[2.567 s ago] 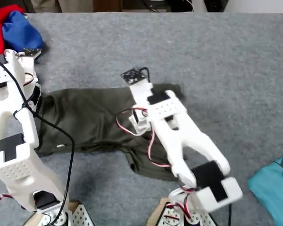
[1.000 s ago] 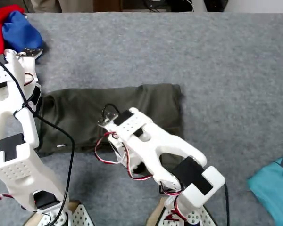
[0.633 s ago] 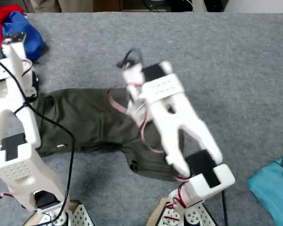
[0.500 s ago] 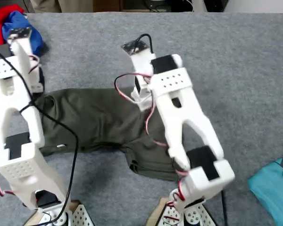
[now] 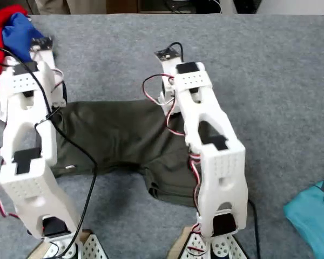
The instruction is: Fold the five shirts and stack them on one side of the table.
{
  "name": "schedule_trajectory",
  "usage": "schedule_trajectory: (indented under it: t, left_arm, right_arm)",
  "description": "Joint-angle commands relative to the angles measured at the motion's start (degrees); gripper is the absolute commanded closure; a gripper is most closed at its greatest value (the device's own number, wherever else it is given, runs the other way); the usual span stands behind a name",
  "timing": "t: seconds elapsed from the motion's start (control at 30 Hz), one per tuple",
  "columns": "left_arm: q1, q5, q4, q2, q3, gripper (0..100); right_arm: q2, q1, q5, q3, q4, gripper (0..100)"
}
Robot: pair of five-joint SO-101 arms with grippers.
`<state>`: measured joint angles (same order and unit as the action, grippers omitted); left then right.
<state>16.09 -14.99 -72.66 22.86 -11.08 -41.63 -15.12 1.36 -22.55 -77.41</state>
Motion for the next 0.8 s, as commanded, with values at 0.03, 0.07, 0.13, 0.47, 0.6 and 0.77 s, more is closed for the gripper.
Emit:
schedule_trajectory:
  t: [0.03,0.07,0.13,0.47,0.6,0.77]
  left_arm:
    - [1.8,0.4,3.3,6.5,-1.9,98]
    - [2.6,0.4,3.3,8.7,-3.3,98]
    - [4.2,0.4,2.9,12.7,-7.1,98]
    - [8.2,-3.7,-6.5,25.6,-27.6,98]
    - [8.4,-6.5,-12.1,29.4,-34.0,98]
    - [9.5,-10.1,-17.5,32.0,-42.1,98]
  right_arm:
    - [-6.0,2.2,0.4,-9.9,-2.3,99.3]
    - [-7.5,2.3,0.4,-11.7,-3.2,99.3]
    - [-10.2,2.7,0.4,-15.4,-4.7,99.3]
    - [-19.8,5.6,0.4,-30.5,-12.7,99.3]
    - [-22.4,5.6,0.2,-35.5,-15.6,99.3]
    - [-25.1,5.7,0.1,-40.0,-18.4,99.3]
